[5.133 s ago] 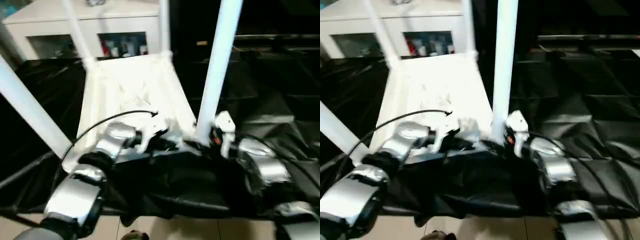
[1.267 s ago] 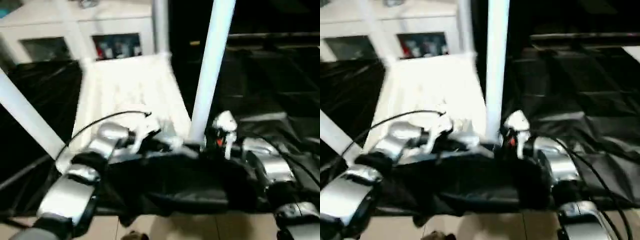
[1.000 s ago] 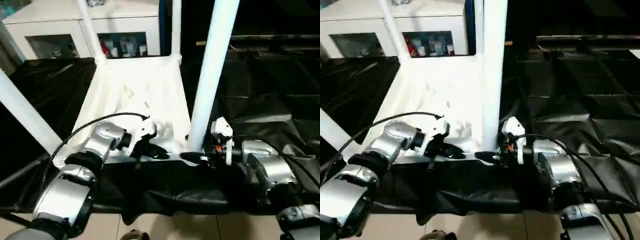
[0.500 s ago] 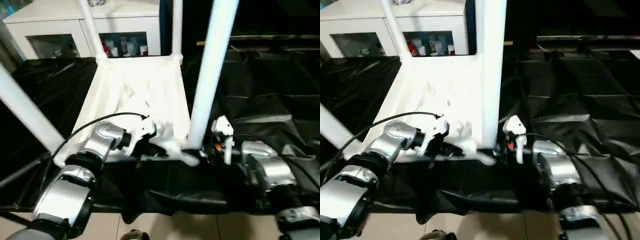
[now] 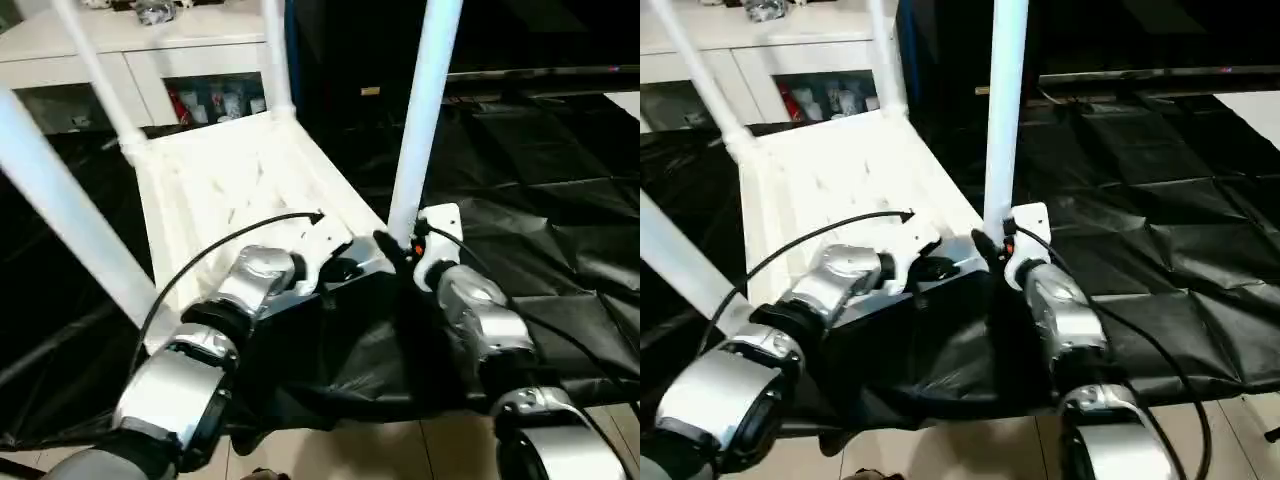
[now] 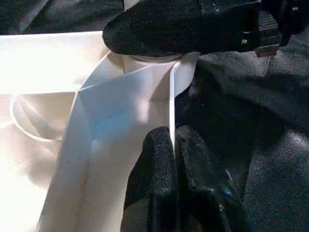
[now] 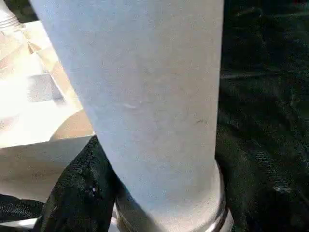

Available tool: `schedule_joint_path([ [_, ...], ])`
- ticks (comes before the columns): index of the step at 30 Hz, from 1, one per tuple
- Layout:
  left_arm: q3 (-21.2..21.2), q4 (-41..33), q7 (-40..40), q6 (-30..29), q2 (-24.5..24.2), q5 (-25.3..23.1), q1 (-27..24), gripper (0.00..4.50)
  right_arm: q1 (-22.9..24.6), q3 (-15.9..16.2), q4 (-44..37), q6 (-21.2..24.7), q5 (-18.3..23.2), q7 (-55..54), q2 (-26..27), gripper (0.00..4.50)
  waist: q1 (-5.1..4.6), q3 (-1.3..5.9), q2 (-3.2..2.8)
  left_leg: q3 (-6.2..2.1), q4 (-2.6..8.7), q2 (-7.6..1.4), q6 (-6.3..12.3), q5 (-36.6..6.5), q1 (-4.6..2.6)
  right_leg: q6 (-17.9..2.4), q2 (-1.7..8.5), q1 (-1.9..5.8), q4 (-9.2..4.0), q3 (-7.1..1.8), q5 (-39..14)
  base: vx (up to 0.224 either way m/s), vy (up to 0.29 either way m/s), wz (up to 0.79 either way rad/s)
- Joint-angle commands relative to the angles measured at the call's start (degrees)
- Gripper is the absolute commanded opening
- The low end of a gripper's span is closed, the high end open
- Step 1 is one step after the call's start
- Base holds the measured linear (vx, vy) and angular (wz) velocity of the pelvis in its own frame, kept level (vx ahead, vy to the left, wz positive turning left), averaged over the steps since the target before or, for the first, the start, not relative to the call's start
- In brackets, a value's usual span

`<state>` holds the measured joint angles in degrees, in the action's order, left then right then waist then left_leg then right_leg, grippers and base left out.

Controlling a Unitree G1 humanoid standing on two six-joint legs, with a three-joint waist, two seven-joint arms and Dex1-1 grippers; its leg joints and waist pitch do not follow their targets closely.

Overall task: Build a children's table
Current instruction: Rotate leg to tighten

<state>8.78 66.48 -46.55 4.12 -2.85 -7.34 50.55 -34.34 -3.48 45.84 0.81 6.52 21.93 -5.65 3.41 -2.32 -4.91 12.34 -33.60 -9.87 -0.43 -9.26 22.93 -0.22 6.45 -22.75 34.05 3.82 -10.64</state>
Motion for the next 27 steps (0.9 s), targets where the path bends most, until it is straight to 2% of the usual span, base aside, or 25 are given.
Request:
schedule_joint_path([
  [1,0.4,-0.1,-0.8,1.2,2.7,0.7,1.3,0.0,0.6,4.2,2.3,0.7,-0.5,5.5,3.3,3.26,0.16,3.36,0.86,-2.25,4.65,-3.23,1.79,-20.1,-1.61,-11.9,3.09,1.86,-4.74,-1.77,-14.0,0.0,0.0,0.0],
  [2,0.4,-0.1,-0.8,1.2,2.7,0.7,1.3,0.0,0.6,4.2,2.3,0.7,-0.5,5.5,3.3,3.42,0.15,3.35,0.81,-2.26,4.68,-3.28,1.83,-20.2,-1.62,-12.0,3.08,1.85,-4.69,-1.79,-13.9,0.0,0.0,0.0],
  [3,0.6,0.0,-1.2,1.3,2.4,0.8,1.3,0.0,0.5,4.3,2.3,0.1,-0.3,6.1,3.0,3.42,0.11,3.35,1.06,-2.22,4.7,-3.29,1.85,-20.3,-1.66,-12.2,3.06,1.81,-4.74,-1.8,-13.9,0.0,0.0,0.0],
  [6,1.1,-0.8,-7.9,2.2,-0.1,1.4,0.5,0.0,2.2,6.9,-2.0,-0.1,0.8,17.8,-1.3,3.42,0.5,3.42,1.02,-2.12,4.52,-3.36,2.73,-19.3,-1.45,-12.3,3.01,2.09,-4.52,-1.72,-12.9,0.0,0.0,0.0],
  [7,1.2,-1.0,-9.2,2.3,-0.5,1.4,0.3,0.0,2.6,7.5,-2.8,-0.1,0.8,20.0,-2.2,3.42,0.67,3.56,1.17,-2.05,4.31,-3.35,3.44,-17.8,-1.39,-12.7,3.02,2.22,-4.31,-1.69,-10.7,0.0,0.0,0.0],
  [8,1.3,-1.2,-10.8,2.4,-1.1,1.5,0.1,0.0,3.1,8.2,-3.8,-0.1,1.0,22.8,-3.3,3.42,0.71,3.57,1.07,-1.96,4.19,-3.3,4.28,-16.6,-1.25,-13.4,2.97,2.3,-4.13,-1.64,-8.8,0.0,0.0,0.0],
  [9,1.5,-1.6,-13.4,2.8,-1.7,1.7,-0.3,0.0,3.6,8.8,-4.9,0.0,1.1,25.8,-4.8,3.42,0.71,3.57,1.07,-1.96,4.19,-3.3,4.28,-16.6,-1.25,-13.4,2.97,2.3,-4.13,-1.64,-8.8,0.0,0.0,0.0],
  [10,1.7,-1.9,-14.7,3.0,-2.1,1.8,-0.5,0.0,3.9,9.2,-5.4,0.1,1.2,27.3,-5.5,3.42,0.93,3.67,1.38,-1.86,3.82,-3.23,5.72,-14.8,-1.03,-13.9,3.1,2.54,-3.88,-1.61,-7.0,0.0,0.0,0.0],
  [11,2.0,-2.9,-20.3,3.1,-3.5,2.3,-1.3,0.0,4.7,10.0,-7.3,0.2,1.7,33.7,-8.6,3.42,1.1,3.71,1.15,-1.87,3.79,-3.42,6.26,-13.9,-1.08,-14.4,3.21,2.39,-3.79,-1.59,-6.3,0.0,0.0,0.0],
  [13,2.4,-3.5,-23.4,2.8,-4.5,2.5,-1.7,0.0,5.0,10.2,-8.4,0.8,2.4,37.2,-10.5,3.42,1.42,3.74,1.44,-1.82,3.62,-3.41,6.75,-13.5,-1.12,-14.6,3.21,2.5,-3.81,-1.53,-6.4,0.0,0.0,0.0],
  [14,2.6,-3.8,-25.2,2.5,-5.2,2.6,-2.0,0.0,5.2,10.3,-9.0,1.1,2.8,39.3,-11.7,3.42,1.98,3.71,1.21,-1.81,3.58,-3.59,7.29,-13.0,-1.21,-15.0,3.24,2.33,-3.7,-1.63,-6.4,0.0,0.0,0.0],
  [15,2.7,-3.9,-25.7,2.5,-5.4,2.6,-2.0,0.0,5.2,10.4,-9.2,1.2,2.9,39.9,-12.0,3.42,2.07,3.7,1.24,-1.86,3.66,-3.65,7.17,-13.2,-1.23,-15.0,3.19,2.31,-3.73,-1.6,-6.8,0.0,0.0,0.0],
  [16,3.0,-4.4,-28.9,2.8,-6.7,2.8,-2.5,0.0,5.5,10.7,-10.3,1.8,3.4,43.8,-14.1,3.42,2.31,3.64,1.15,-1.85,3.79,-3.81,6.62,-14.2,-1.56,-15.2,3.11,2.03,-3.87,-1.63,-8.0,0.0,0.0,0.0],
  [18,2.9,-4.7,-31.0,3.0,-7.6,3.3,-2.7,0.0,5.5,10.8,-11.0,2.2,3.7,46.6,-15.7,3.42,2.74,3.57,1.39,-1.86,3.96,-3.92,5.86,-15.0,-1.65,-15.0,3.07,2.03,-3.86,-1.73,-9.0,0.0,0.0,0.0],
  [20,2.8,-5.2,-33.5,2.3,-8.4,3.8,-2.9,0.0,5.5,10.8,-11.5,2.9,4.2,48.5,-16.6,3.42,3.19,3.51,1.14,-1.9,4.2,-4.07,4.71,-16.6,-1.94,-15.1,3.03,1.76,-3.79,-1.88,-9.7,0.0,0.0,0.0],
  [21,2.9,-5.4,-34.4,2.1,-8.7,3.8,-3.0,0.0,5.5,10.7,-11.7,3.1,4.4,49.1,-16.9,3.42,3.27,3.51,1.36,-1.95,4.28,-4.09,4.44,-16.8,-1.91,-15.1,3.08,1.86,-3.78,-1.86,-9.9,0.0,0.0,0.0],
  [23,2.9,-6.1,-36.4,1.7,-9.4,3.9,-3.3,0.0,5.4,10.6,-12.0,3.7,4.8,50.3,-17.3,3.42,3.44,3.53,1.24,-1.93,4.3,-4.07,3.72,-17.2,-1.93,-15.1,3.18,1.8,-3.69,-1.96,-9.9,0.0,0.0,0.0],
  [24,2.8,-6.6,-37.1,1.2,-9.8,4.0,-3.5,0.0,5.3,10.5,-12.0,4.3,5.3,50.9,-17.3,3.42,3.45,3.54,1.47,-1.91,4.33,-4.04,3.66,-16.7,-1.83,-15.1,3.17,1.9,-3.6,-1.96,-9.3,0.0,0.0,0.0],
  [27,2.8,-7.0,-37.3,0.9,-10.0,4.2,-3.6,0.0,5.3,10.7,-12.3,4.9,5.6,51.7,-17.2,3.18,3.61,3.62,1.51,-1.88,4.12,-3.93,3.99,-15.4,-1.66,-15.2,3.39,1.96,-3.49,-1.98,-8.3,0.0,0.0,0.0],
])
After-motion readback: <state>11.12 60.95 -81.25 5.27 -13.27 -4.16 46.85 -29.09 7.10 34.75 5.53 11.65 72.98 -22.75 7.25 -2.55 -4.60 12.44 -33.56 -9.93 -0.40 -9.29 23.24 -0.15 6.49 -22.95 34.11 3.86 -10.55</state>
